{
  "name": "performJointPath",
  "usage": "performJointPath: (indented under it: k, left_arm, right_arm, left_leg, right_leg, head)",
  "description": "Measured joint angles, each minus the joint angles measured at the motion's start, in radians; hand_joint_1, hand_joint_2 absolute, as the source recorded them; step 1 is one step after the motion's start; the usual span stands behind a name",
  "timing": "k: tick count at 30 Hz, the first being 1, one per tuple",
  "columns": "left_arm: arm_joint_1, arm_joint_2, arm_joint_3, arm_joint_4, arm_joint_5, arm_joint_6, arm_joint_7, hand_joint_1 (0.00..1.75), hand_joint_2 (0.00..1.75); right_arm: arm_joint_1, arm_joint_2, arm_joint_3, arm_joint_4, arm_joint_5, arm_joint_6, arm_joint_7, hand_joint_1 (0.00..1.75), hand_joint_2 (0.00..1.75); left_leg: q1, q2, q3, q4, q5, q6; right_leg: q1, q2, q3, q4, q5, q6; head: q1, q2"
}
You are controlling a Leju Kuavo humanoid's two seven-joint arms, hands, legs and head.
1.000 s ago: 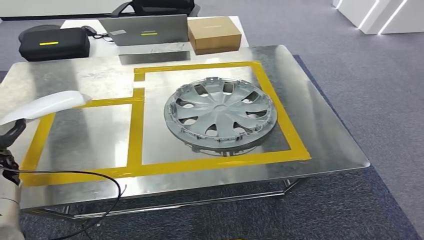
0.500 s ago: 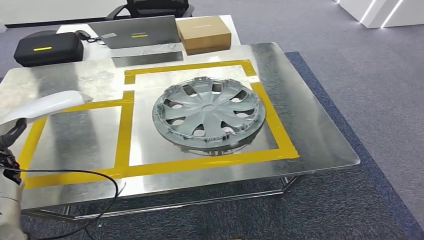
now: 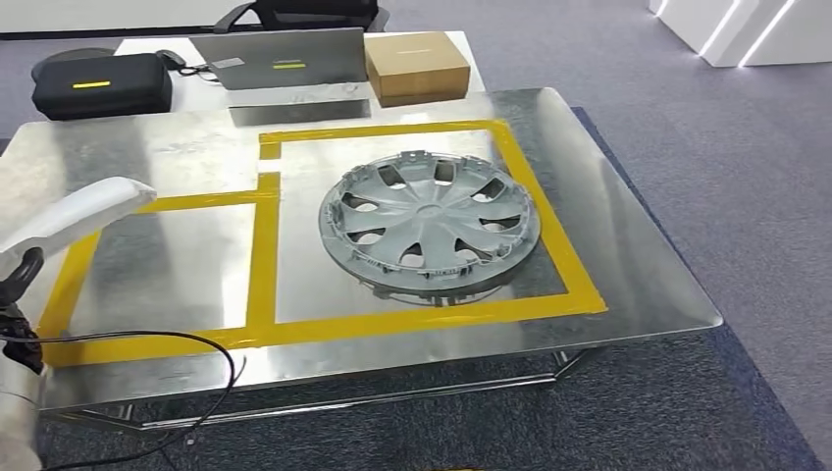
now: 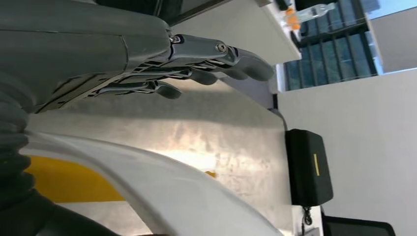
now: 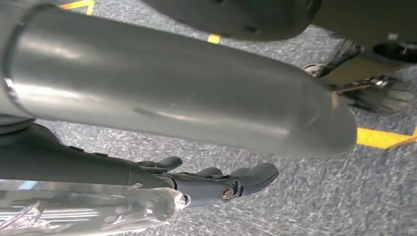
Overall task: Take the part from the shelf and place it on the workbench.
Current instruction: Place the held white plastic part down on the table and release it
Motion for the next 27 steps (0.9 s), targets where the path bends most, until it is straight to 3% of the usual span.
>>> performJointPath:
  k: [2, 3, 4, 5, 8, 10, 13, 14, 16, 18, 19, 20, 21, 23, 24, 25, 27]
  left_arm:
    - [0.001, 0.002, 0.007, 0.022, 0.005, -0.014, 0.015, 0.0, 1.75]
    - [0.002, 0.002, 0.01, 0.034, 0.006, -0.02, 0.023, 0.0, 1.75]
    - [0.003, 0.002, 0.013, 0.047, 0.008, -0.025, 0.032, 0.0, 1.75]
    - [0.004, 0.003, 0.015, 0.059, 0.01, -0.032, 0.042, 0.0, 1.75]
    - [0.004, 0.008, 0.02, 0.093, 0.022, -0.059, 0.07, 0.0, 1.75]
    - [0.003, 0.012, 0.025, 0.111, 0.031, -0.075, 0.081, 0.0, 1.75]
    - [0.002, 0.017, 0.032, 0.13, 0.038, -0.086, 0.09, 0.0, 0.44]
    - [0.0, 0.019, 0.034, 0.135, 0.041, -0.089, 0.094, 0.0, 0.0]
    - [-0.006, 0.024, 0.038, 0.145, 0.048, -0.093, 0.108, 0.0, 0.0]
    - [-0.01, 0.026, 0.04, 0.157, 0.047, -0.085, 0.127, 0.0, 0.0]
    - [-0.01, 0.026, 0.04, 0.163, 0.045, -0.079, 0.135, 0.0, 0.0]
    - [-0.012, 0.026, 0.04, 0.167, 0.043, -0.074, 0.141, 0.0, 0.0]
    - [-0.014, 0.027, 0.04, 0.171, 0.041, -0.071, 0.145, 0.0, 0.0]
    - [-0.025, 0.03, 0.04, 0.176, 0.037, -0.067, 0.148, 0.0, 0.0]
    - [-0.032, 0.032, 0.039, 0.179, 0.034, -0.065, 0.149, 0.0, 0.0]
    - [-0.037, 0.032, 0.039, 0.181, 0.029, -0.062, 0.151, 0.0, 0.0]
    - [-0.043, 0.032, 0.036, 0.184, 0.016, -0.058, 0.153, 0.0, 0.0]
  right_arm:
    - [0.0, 0.0, 0.0, 0.0, 0.0, -0.001, -0.002, 0.0, 0.0]
    - [0.001, 0.0, 0.0, 0.0, 0.0, -0.001, -0.003, 0.0, 0.0]
    - [0.002, 0.0, 0.0, 0.0, -0.001, -0.002, -0.004, 0.0, 0.0]
    - [0.002, 0.0, 0.0, 0.0, -0.001, -0.003, -0.005, 0.0, 0.0]
    - [0.001, 0.0, 0.0, 0.0, -0.001, -0.004, -0.008, 0.0, 0.0]
    - [-0.001, 0.0, 0.0, 0.0, -0.001, -0.005, -0.008, 0.0, 0.0]
    - [0.0, 0.0, 0.0, 0.0, -0.001, -0.005, -0.009, 0.0, 0.0]
    - [0.0, 0.0, 0.0, 0.0, -0.001, -0.005, -0.009, 0.0, 0.0]
    - [-0.001, 0.001, 0.0, 0.0, -0.001, -0.005, -0.008, 0.0, 0.0]
    - [-0.001, 0.0, 0.0, 0.0, -0.001, -0.006, -0.008, 0.0, 0.0]
    - [-0.001, 0.0, 0.0, 0.0, -0.001, -0.006, -0.008, 0.0, 0.0]
    - [0.0, 0.0, 0.0, 0.0, -0.001, -0.005, -0.007, 0.0, 0.0]
    - [0.0, 0.001, 0.0, 0.0, -0.001, -0.005, -0.007, 0.0, 0.0]
    - [0.0, 0.001, 0.0, 0.0, -0.001, -0.004, -0.007, 0.0, 0.0]
    - [0.0, 0.001, 0.0, 0.0, -0.001, -0.004, -0.007, 0.0, 0.0]
    - [-0.001, 0.001, 0.0, 0.0, -0.001, -0.004, -0.007, 0.0, 0.0]
    - [-0.001, 0.001, 0.0, 0.0, -0.002, -0.004, -0.007, 0.0, 0.0]
  left_leg:
    - [-0.001, 0.0, 0.0, 0.0, 0.0, 0.005]
    - [-0.002, 0.0, 0.0, 0.0, -0.001, 0.006]
    - [-0.003, 0.0, 0.001, 0.0, -0.001, 0.006]
    - [-0.004, -0.001, 0.002, 0.0, -0.001, 0.006]
    - [-0.007, -0.003, 0.007, 0.001, -0.004, 0.002]
    - [-0.009, -0.003, 0.007, 0.001, -0.005, -0.007]
    - [-0.007, -0.003, 0.007, -0.001, -0.005, -0.022]
    - [-0.007, -0.003, 0.001, 0.012, -0.016, -0.027]
    - [-0.006, -0.002, -0.038, 0.098, -0.07, -0.035]
    - [-0.005, -0.002, -0.101, 0.232, -0.13, -0.04]
    - [-0.005, -0.002, -0.12, 0.272, -0.139, -0.042]
    - [-0.004, -0.002, -0.122, 0.276, -0.128, -0.042]
    - [-0.003, -0.002, -0.104, 0.241, -0.1, -0.042]
    - [-0.001, 0.0, -0.036, 0.107, -0.035, -0.043]
    - [-0.001, -0.001, -0.008, 0.051, -0.018, -0.04]
    - [-0.001, -0.001, 0.008, 0.016, -0.011, -0.036]
    - [-0.004, -0.004, 0.013, 0.0, -0.011, -0.025]
  right_leg:
    - [-0.001, -0.001, -0.061, 0.13, -0.061, 0.006]
    - [-0.002, -0.001, -0.089, 0.188, -0.08, 0.007]
    - [-0.001, -0.001, -0.104, 0.215, -0.083, 0.006]
    - [-0.001, -0.001, -0.098, 0.202, -0.066, 0.003]
    - [0.0, -0.001, 0.001, 0.008, 0.022, -0.007]
    - [0.003, 0.0, 0.04, -0.061, 0.037, -0.013]
    - [0.003, 0.002, 0.041, -0.067, 0.041, -0.026]
    - [0.001, 0.001, 0.042, -0.069, 0.043, -0.032]
    - [-0.002, 0.001, 0.042, -0.073, 0.047, -0.04]
    - [-0.002, 0.0, 0.041, -0.073, 0.047, -0.043]
    - [-0.002, 0.0, 0.04, -0.073, 0.047, -0.044]
    - [-0.002, 0.0, 0.04, -0.073, 0.048, -0.044]
    - [-0.003, 0.0, 0.041, -0.073, 0.048, -0.043]
    - [-0.002, 0.001, 0.04, -0.07, 0.048, -0.037]
    - [0.0, 0.001, 0.038, -0.068, 0.048, -0.032]
    - [0.002, 0.002, 0.036, -0.067, 0.048, -0.027]
    - [0.004, 0.002, 0.033, -0.068, 0.051, -0.02]
  head:
    - [0.005, 0.0]
    - [0.005, 0.0]
    - [0.005, 0.0]
    - [0.005, 0.0]
    - [0.005, 0.0]
    - [0.004, 0.0]
    - [0.003, 0.0]
    - [0.001, 0.0]
    - [-0.003, 0.0]
    - [-0.005, 0.0]
    - [-0.006, 0.0]
    - [-0.006, 0.0]
    - [-0.006, 0.0]
    - [-0.007, 0.0]
    - [-0.007, 0.0]
    - [-0.008, 0.0]
    - [-0.008, 0.0]
